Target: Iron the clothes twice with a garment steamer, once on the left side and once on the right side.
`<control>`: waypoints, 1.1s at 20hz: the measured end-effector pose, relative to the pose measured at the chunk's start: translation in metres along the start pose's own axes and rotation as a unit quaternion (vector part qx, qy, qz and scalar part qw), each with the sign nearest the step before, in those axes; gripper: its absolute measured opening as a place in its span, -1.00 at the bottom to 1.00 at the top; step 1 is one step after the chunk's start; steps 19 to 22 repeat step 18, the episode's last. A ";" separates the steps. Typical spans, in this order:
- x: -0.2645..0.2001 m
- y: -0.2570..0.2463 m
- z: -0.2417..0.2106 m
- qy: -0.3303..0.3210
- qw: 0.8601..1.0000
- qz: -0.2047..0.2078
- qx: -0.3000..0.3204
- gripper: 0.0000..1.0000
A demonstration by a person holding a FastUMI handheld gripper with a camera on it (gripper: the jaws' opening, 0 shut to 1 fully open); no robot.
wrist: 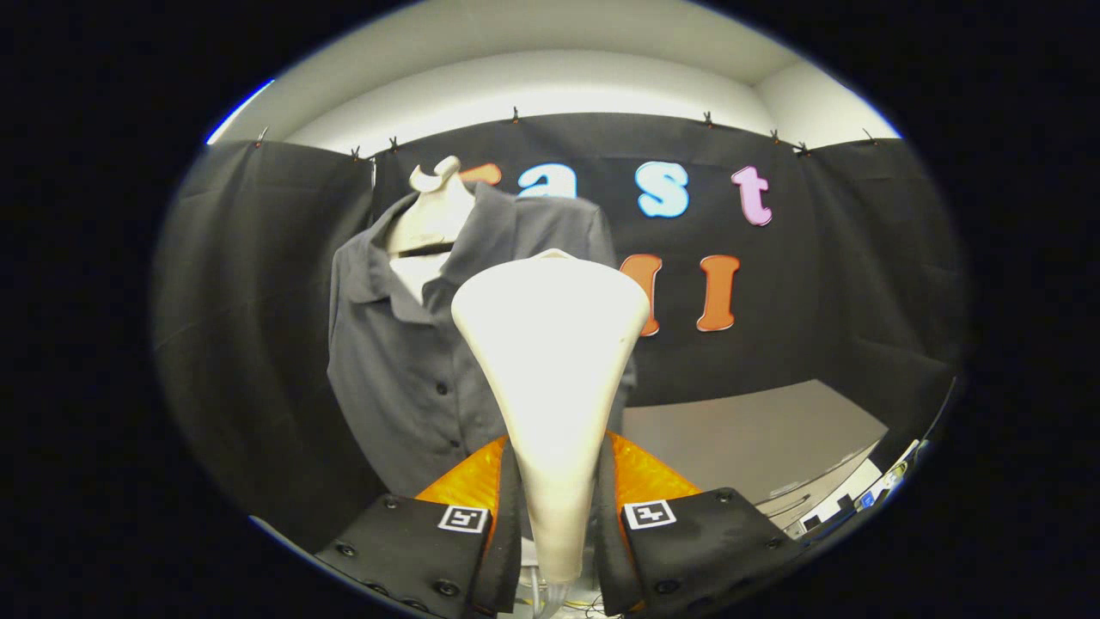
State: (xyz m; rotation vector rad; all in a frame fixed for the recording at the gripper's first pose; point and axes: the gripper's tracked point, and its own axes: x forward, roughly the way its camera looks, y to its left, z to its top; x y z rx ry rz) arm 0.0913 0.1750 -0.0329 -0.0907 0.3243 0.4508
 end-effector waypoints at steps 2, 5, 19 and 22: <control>-0.026 -0.037 0.021 -0.024 1.000 -0.016 0.001 -0.12; -0.058 -0.084 0.043 -0.054 0.998 -0.036 0.009 -0.13; -0.102 -0.213 0.060 -0.083 0.995 -0.053 0.015 -0.13; -0.102 -0.213 0.060 -0.083 0.995 -0.053 0.015 -0.13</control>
